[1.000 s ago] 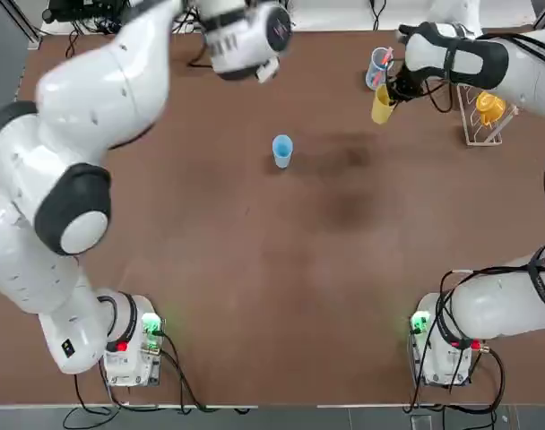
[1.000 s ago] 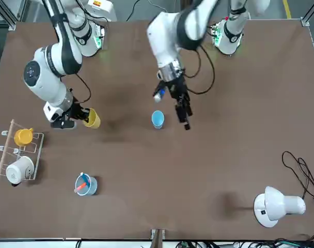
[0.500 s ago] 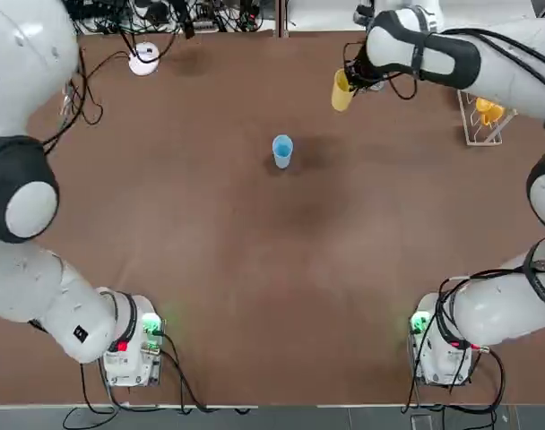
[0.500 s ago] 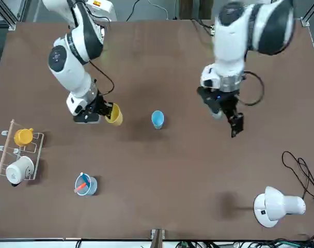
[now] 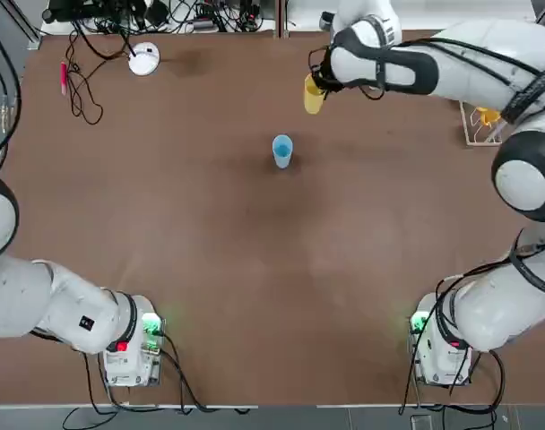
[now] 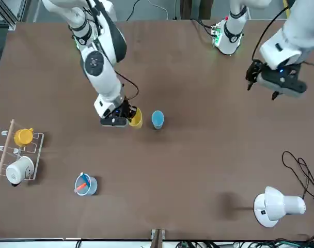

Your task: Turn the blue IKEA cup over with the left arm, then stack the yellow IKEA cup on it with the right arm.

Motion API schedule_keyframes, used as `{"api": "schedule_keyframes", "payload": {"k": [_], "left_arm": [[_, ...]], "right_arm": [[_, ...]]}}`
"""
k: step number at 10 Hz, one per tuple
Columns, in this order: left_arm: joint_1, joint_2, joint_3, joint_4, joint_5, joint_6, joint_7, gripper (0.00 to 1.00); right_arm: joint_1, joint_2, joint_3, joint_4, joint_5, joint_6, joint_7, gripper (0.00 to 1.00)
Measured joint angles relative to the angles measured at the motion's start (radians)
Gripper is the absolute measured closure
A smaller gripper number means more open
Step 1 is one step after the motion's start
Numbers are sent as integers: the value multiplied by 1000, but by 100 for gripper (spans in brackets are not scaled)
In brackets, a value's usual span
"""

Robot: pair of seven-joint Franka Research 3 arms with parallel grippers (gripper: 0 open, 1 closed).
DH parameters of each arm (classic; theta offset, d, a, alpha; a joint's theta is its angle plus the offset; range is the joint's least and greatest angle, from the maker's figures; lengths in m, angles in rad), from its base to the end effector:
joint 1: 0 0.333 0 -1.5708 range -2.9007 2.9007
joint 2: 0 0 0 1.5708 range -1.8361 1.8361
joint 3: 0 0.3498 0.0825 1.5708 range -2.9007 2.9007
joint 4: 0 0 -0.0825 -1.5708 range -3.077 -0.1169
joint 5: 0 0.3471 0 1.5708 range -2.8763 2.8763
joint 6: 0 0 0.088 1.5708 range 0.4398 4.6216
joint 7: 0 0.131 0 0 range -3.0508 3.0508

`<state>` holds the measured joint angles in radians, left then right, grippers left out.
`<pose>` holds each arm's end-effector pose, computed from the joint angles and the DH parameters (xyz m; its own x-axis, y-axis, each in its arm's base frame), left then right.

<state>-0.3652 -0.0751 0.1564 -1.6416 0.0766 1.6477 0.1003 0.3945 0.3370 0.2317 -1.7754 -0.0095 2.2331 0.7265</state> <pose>0.4932 -0.0913 0.6483 0.9484 -0.3086 0.0731 -0.3035 -0.9501 -0.0726 0.5237 0.3608 0.4132 0.9920 -0.1156 0.0512 -0.1077 -0.9848 -0.1362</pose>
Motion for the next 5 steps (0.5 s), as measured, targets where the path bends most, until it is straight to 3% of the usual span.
{"api": "schedule_keyframes", "payload": {"k": [2, 5], "left_arm": [[80, -1, 8, 51, -17, -46, -6, 1], [123, 38, 9, 105, -19, -49, -23, 1]], "right_arm": [[25, 72, 16, 33, -57, 38, 94, 95], [39, 115, 41, 49, -86, 54, 189, 95]]}}
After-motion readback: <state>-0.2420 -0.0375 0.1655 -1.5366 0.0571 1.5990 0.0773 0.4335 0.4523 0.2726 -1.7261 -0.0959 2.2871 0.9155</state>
